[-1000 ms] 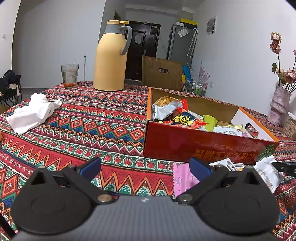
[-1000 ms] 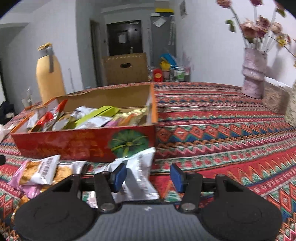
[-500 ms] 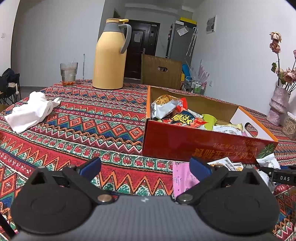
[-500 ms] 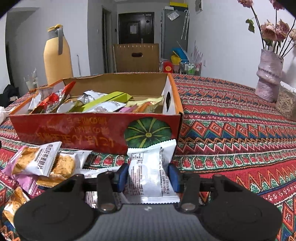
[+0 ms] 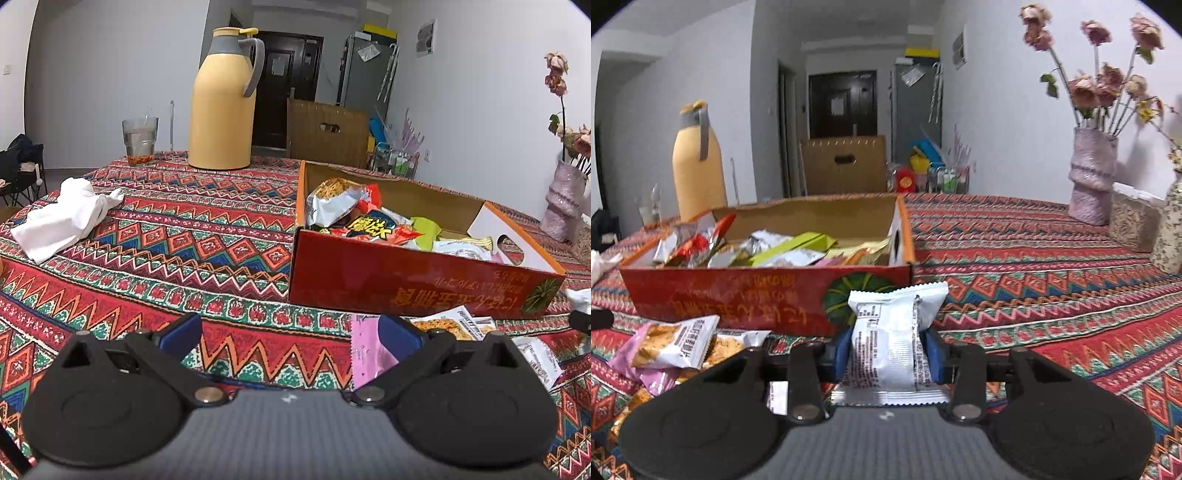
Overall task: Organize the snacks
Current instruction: 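Lift the white packet in the right tool while left moves toward the pile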
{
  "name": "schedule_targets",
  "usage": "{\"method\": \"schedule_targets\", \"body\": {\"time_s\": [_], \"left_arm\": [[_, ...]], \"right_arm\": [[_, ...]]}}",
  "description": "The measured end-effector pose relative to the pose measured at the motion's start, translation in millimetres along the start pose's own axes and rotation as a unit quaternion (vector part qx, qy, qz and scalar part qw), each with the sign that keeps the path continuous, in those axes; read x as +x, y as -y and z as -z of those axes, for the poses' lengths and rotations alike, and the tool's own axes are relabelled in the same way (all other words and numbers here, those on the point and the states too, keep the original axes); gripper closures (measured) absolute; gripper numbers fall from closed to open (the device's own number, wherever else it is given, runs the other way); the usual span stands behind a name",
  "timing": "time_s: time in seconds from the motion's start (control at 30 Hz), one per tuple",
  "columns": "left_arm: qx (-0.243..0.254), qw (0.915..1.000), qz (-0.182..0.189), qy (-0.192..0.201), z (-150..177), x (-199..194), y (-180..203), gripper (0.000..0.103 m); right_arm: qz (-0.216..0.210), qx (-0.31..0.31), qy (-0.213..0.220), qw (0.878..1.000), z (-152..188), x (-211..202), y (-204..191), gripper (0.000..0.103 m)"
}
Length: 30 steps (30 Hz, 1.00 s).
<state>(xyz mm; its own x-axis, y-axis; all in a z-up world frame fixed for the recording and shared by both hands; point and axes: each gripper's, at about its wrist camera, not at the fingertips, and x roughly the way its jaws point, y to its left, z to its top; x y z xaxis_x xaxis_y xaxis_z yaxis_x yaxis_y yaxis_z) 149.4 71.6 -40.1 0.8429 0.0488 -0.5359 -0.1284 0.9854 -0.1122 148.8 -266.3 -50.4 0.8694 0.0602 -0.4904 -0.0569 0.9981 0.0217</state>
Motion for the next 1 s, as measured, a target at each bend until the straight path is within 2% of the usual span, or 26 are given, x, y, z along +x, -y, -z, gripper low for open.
{"method": "schedule_targets", "body": {"time_s": [0.13,0.27,0.4,0.67,1.0], "left_arm": [[0.015,0.9996,-0.020,-0.012,-2,2,5,0.000],[0.032,0.9991,-0.029,0.001,-6,-10,16,0.000],[0.041,0.9990,-0.015,0.007,-6,-24,31,0.000],[0.060,0.9978,0.027,-0.007,2,-38,69,0.000],[0.059,0.9957,0.051,-0.050,15,-37,99,0.000]], "right_arm": [[-0.005,0.010,0.007,1.000,4,-10,10,0.063],[-0.006,0.013,0.014,1.000,9,-18,20,0.063],[-0.007,0.015,0.017,1.000,13,-19,27,0.063],[-0.015,0.019,0.015,1.000,19,-17,36,0.063],[-0.029,0.009,0.019,0.999,26,-19,35,0.063]]}}
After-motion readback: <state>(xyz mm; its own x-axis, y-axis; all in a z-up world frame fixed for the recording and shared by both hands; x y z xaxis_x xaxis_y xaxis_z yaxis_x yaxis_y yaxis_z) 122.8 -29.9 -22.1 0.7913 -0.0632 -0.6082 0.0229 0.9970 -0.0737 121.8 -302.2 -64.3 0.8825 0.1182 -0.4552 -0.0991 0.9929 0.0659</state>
